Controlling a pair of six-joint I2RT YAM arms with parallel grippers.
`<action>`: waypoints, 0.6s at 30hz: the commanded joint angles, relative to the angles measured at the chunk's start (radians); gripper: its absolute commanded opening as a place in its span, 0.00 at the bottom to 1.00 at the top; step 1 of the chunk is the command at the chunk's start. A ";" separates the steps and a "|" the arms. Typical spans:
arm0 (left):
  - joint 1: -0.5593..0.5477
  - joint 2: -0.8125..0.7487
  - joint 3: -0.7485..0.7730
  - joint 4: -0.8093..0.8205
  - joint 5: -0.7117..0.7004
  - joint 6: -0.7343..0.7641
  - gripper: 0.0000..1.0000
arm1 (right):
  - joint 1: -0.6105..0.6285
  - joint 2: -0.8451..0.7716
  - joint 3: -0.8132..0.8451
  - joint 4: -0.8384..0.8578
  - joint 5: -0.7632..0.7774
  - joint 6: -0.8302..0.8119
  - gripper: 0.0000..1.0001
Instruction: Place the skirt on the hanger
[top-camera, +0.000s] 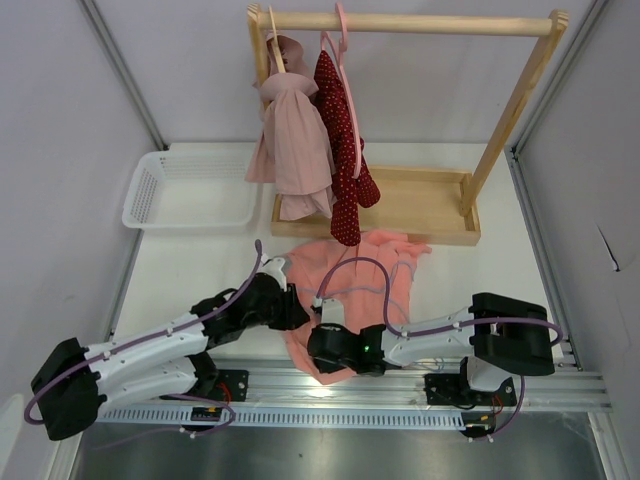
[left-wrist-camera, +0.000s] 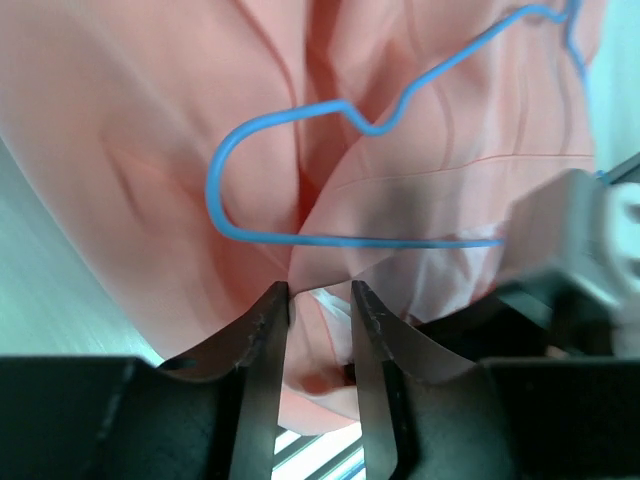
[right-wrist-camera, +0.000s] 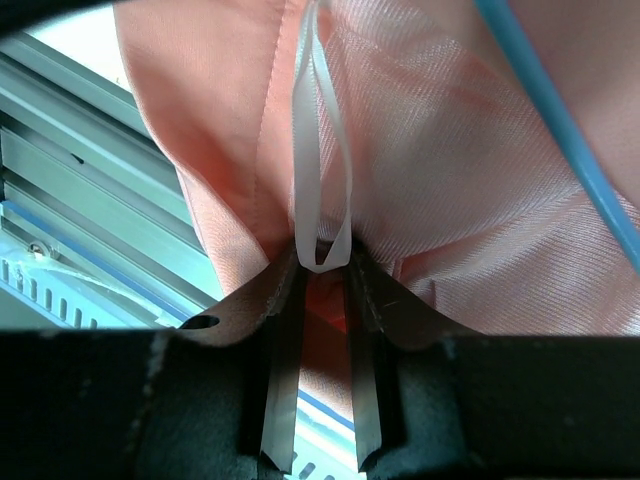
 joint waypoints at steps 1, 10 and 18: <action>-0.004 -0.058 0.076 -0.064 -0.020 0.045 0.38 | -0.009 0.012 0.021 -0.047 0.018 0.010 0.26; -0.004 -0.178 0.142 -0.251 -0.100 0.070 0.35 | -0.026 0.003 0.022 -0.062 0.014 0.007 0.23; -0.066 -0.115 0.080 -0.162 -0.011 -0.019 0.33 | -0.029 -0.002 0.022 -0.056 0.014 0.016 0.22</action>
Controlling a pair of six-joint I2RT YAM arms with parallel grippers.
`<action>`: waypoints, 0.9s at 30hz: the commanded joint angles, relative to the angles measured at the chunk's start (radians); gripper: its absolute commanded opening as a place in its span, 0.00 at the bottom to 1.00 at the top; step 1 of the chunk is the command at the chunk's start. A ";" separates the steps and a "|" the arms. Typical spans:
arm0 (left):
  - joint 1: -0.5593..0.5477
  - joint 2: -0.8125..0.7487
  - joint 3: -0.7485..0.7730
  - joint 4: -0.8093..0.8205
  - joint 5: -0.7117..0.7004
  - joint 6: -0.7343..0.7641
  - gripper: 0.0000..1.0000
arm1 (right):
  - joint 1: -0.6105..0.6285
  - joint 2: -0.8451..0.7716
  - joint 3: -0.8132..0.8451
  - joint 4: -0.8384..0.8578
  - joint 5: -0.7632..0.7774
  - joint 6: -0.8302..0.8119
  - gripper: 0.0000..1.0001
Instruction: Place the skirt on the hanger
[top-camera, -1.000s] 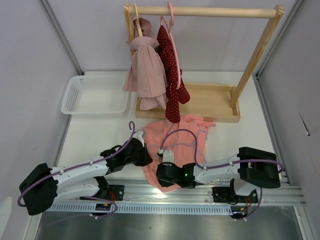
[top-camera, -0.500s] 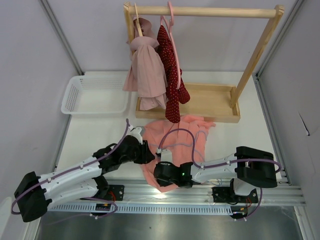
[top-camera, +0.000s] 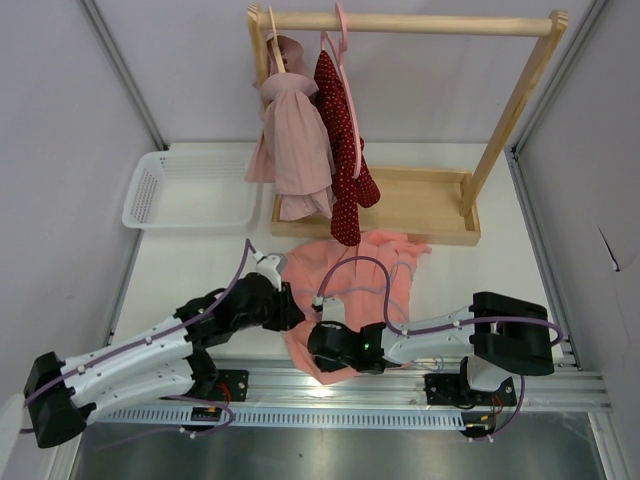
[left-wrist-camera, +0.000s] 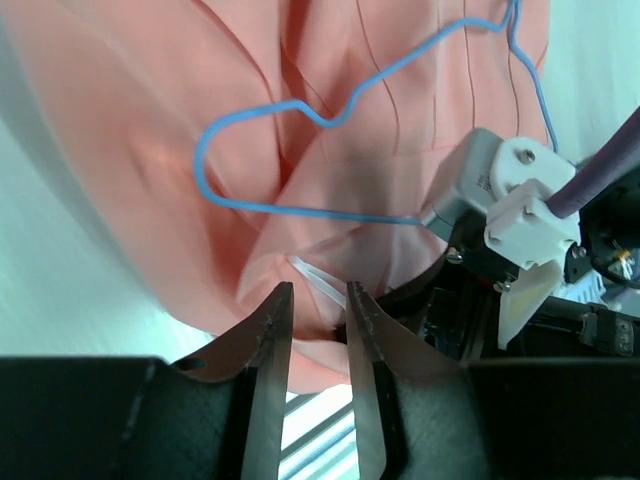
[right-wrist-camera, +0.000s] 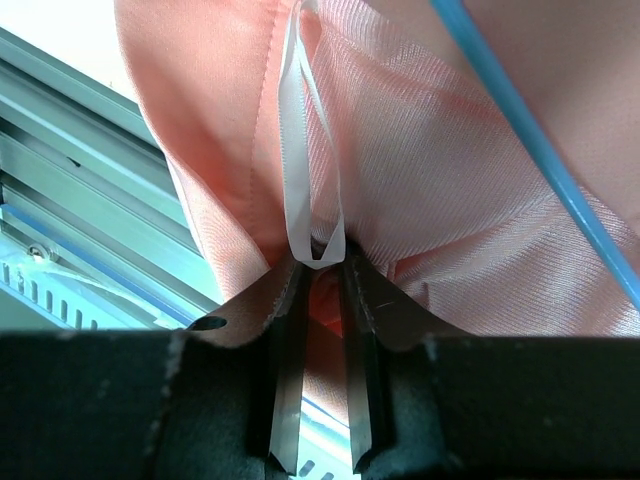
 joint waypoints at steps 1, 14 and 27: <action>-0.051 0.054 -0.028 0.072 0.032 -0.067 0.35 | -0.010 0.000 0.018 -0.046 0.033 0.014 0.22; -0.173 0.255 -0.020 0.203 -0.050 -0.165 0.29 | -0.010 -0.039 0.019 -0.073 0.060 0.019 0.22; -0.178 0.272 -0.026 0.172 -0.067 -0.208 0.44 | -0.008 -0.051 0.016 -0.069 0.066 0.020 0.21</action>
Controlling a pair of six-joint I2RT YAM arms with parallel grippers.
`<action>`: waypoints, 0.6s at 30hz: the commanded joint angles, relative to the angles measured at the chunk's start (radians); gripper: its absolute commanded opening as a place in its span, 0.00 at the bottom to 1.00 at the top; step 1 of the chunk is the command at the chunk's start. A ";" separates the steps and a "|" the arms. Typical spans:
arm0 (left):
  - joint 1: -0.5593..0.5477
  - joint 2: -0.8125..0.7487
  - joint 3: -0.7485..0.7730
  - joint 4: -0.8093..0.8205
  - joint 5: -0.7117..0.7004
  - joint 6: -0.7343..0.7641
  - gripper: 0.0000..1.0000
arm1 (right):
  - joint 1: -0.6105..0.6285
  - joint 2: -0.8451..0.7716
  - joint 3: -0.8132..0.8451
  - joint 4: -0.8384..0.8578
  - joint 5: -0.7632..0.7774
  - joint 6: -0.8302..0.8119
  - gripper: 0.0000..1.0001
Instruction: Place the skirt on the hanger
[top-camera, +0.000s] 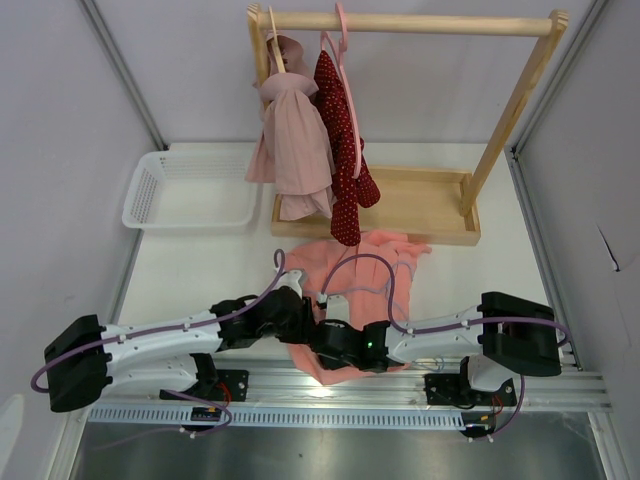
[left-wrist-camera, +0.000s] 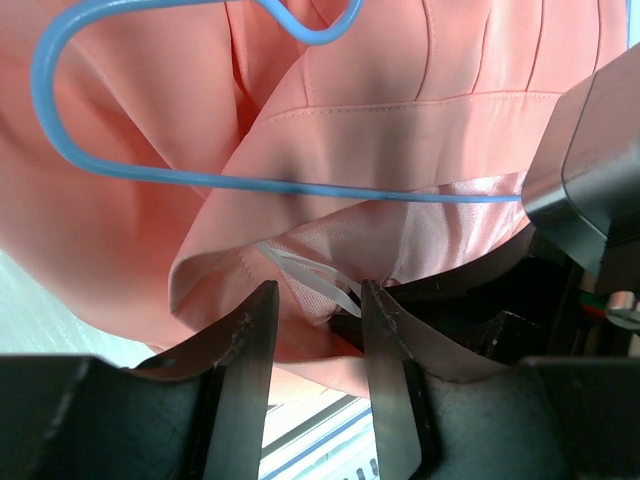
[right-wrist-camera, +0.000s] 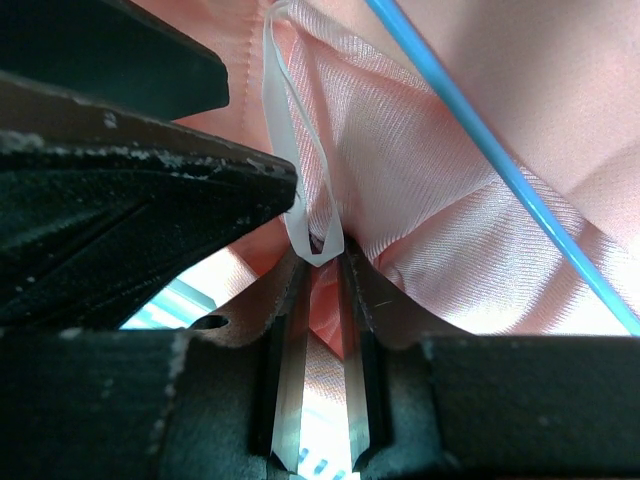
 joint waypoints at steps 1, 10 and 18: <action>-0.008 0.010 0.000 0.030 -0.019 -0.028 0.44 | -0.003 -0.013 0.015 -0.018 0.042 0.002 0.21; -0.008 0.065 -0.011 0.081 -0.016 -0.040 0.39 | -0.001 -0.016 0.018 -0.020 0.049 0.002 0.13; -0.008 0.085 -0.005 0.088 -0.019 -0.038 0.30 | 0.012 -0.020 0.032 -0.046 0.068 0.002 0.12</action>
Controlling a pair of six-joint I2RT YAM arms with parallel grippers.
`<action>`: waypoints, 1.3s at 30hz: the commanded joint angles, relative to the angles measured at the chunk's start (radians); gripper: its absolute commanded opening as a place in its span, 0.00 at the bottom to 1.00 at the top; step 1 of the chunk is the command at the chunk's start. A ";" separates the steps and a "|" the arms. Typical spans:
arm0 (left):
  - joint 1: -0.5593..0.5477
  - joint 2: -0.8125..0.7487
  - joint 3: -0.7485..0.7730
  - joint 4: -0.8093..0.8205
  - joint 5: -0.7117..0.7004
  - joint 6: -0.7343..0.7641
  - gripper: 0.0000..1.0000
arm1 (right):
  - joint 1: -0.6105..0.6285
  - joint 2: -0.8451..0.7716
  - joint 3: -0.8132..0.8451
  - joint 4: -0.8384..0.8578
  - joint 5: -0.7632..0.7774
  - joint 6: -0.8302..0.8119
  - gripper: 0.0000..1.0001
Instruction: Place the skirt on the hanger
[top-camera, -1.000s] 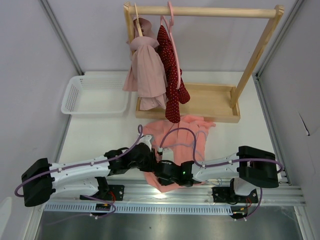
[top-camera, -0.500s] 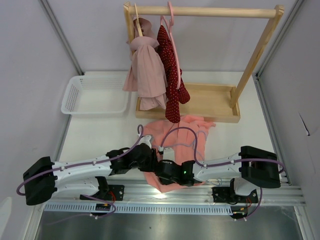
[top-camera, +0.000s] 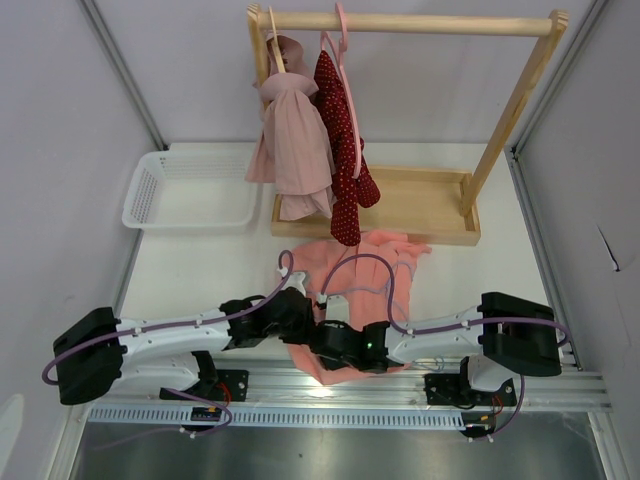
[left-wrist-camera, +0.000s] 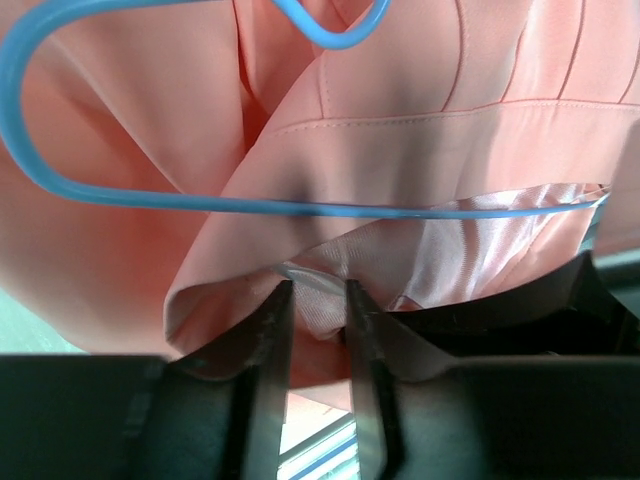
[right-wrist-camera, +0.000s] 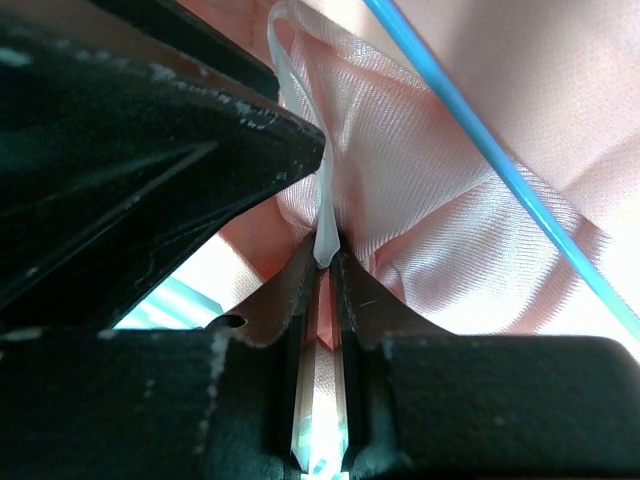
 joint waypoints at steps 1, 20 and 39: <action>-0.006 0.008 -0.001 0.037 -0.019 -0.019 0.28 | 0.006 -0.026 0.031 -0.041 0.059 0.001 0.12; 0.010 -0.070 0.002 -0.016 -0.039 -0.003 0.00 | 0.022 -0.109 0.038 -0.116 0.115 0.001 0.23; 0.075 -0.137 -0.041 0.017 0.029 -0.006 0.00 | 0.086 -0.084 0.005 -0.005 0.101 -0.026 0.27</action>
